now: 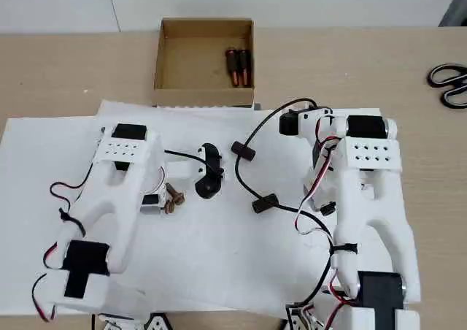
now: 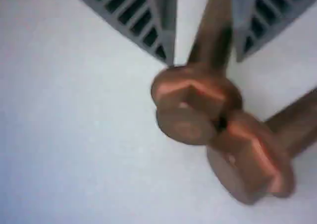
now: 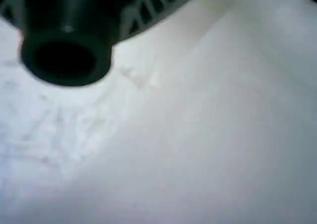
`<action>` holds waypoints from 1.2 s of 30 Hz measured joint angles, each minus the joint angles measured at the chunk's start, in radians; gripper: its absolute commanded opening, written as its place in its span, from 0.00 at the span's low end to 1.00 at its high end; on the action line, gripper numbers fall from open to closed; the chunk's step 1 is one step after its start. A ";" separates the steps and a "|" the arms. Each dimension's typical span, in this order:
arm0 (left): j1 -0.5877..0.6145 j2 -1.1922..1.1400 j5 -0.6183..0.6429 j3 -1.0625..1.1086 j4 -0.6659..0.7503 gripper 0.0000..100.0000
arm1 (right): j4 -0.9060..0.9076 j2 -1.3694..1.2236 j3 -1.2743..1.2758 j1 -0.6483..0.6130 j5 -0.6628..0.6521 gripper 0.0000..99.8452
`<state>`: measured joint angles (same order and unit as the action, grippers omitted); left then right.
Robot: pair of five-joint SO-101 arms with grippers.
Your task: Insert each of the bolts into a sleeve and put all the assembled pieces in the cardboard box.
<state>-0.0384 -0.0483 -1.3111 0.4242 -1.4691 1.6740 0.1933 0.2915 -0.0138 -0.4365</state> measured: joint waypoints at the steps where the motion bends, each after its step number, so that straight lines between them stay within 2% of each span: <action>1: 0.000 -0.009 0.000 0.000 0.009 0.08 | 0.000 0.000 0.000 0.000 0.000 0.01; 8: 0.000 -0.077 0.000 -0.008 0.035 0.07 | 0.000 0.000 0.000 0.000 0.000 0.01; 12: -0.005 -0.100 0.000 -0.017 0.035 0.00 | -0.006 0.000 0.000 0.000 0.000 0.01; 15: -0.006 -0.103 -0.002 -0.018 0.029 0.00 | -0.008 0.003 0.000 0.000 0.000 0.01; 19: -0.006 -0.101 -0.002 -0.054 -0.018 0.00 | -0.008 0.025 -0.006 0.000 0.000 0.01; 25: -0.011 0.025 0.031 -0.084 -0.112 0.00 | -0.003 0.219 -0.008 -0.011 0.000 0.00; 28: -0.037 0.124 0.130 -0.084 -0.121 0.00 | -0.003 0.321 0.008 -0.071 0.000 0.00; 31: -0.074 0.206 0.284 -0.084 -0.123 0.00 | -0.003 0.411 0.075 -0.132 0.000 0.00; 36: -0.100 0.308 0.617 -0.084 -0.127 0.00 | -0.003 0.502 0.126 -0.172 0.000 0.01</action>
<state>-0.1381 0.2601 -0.6943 0.3399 -1.5965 1.6709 0.6951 0.4173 -0.1857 -0.4365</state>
